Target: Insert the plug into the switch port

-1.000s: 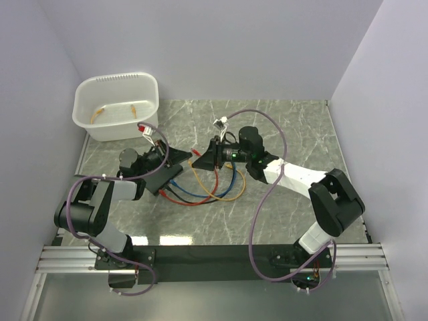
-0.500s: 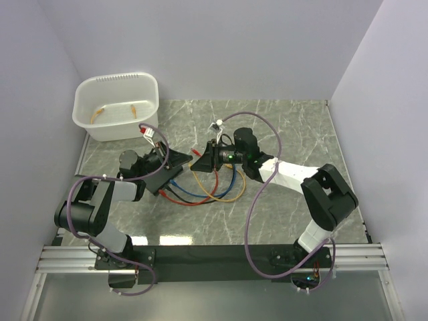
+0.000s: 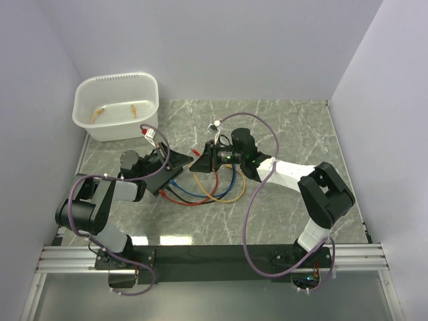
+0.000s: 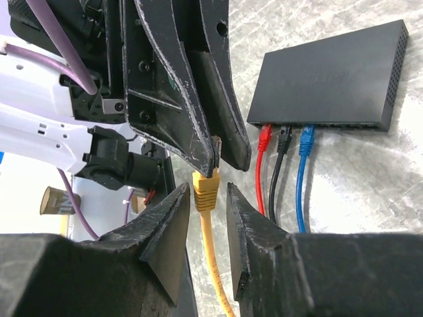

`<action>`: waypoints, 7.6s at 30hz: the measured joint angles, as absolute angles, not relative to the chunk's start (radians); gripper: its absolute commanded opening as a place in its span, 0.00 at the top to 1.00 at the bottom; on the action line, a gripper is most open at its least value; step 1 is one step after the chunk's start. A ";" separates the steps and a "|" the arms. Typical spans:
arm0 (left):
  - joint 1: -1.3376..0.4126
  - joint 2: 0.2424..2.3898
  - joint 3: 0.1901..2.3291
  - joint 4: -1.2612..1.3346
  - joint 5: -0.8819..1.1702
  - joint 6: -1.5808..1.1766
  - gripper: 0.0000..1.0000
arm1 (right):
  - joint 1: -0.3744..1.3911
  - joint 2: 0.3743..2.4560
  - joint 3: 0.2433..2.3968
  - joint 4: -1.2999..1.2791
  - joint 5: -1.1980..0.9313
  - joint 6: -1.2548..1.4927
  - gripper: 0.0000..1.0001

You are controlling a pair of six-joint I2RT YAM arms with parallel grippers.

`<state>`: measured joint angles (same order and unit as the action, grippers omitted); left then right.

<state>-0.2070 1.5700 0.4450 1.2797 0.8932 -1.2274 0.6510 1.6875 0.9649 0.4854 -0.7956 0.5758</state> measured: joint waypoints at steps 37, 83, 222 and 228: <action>-0.220 1.237 0.447 0.805 0.495 -0.887 0.37 | 0.751 1.619 0.956 0.269 -0.568 0.393 1.00; 0.035 1.427 0.509 0.290 0.002 -0.909 0.53 | 0.942 1.958 1.331 -0.118 0.072 -0.049 1.00; -0.019 1.730 0.567 0.648 0.236 -0.922 0.65 | 1.068 2.164 1.514 -0.166 0.291 -0.100 1.00; -0.017 1.739 0.569 0.659 0.242 -0.924 0.64 | 1.071 2.161 1.497 -0.135 0.296 -0.148 1.00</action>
<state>-0.0174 1.7390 0.5690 0.6586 0.2424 -0.9237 1.0714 2.1612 1.4971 -0.1349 0.2958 -0.1482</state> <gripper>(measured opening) 0.356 0.203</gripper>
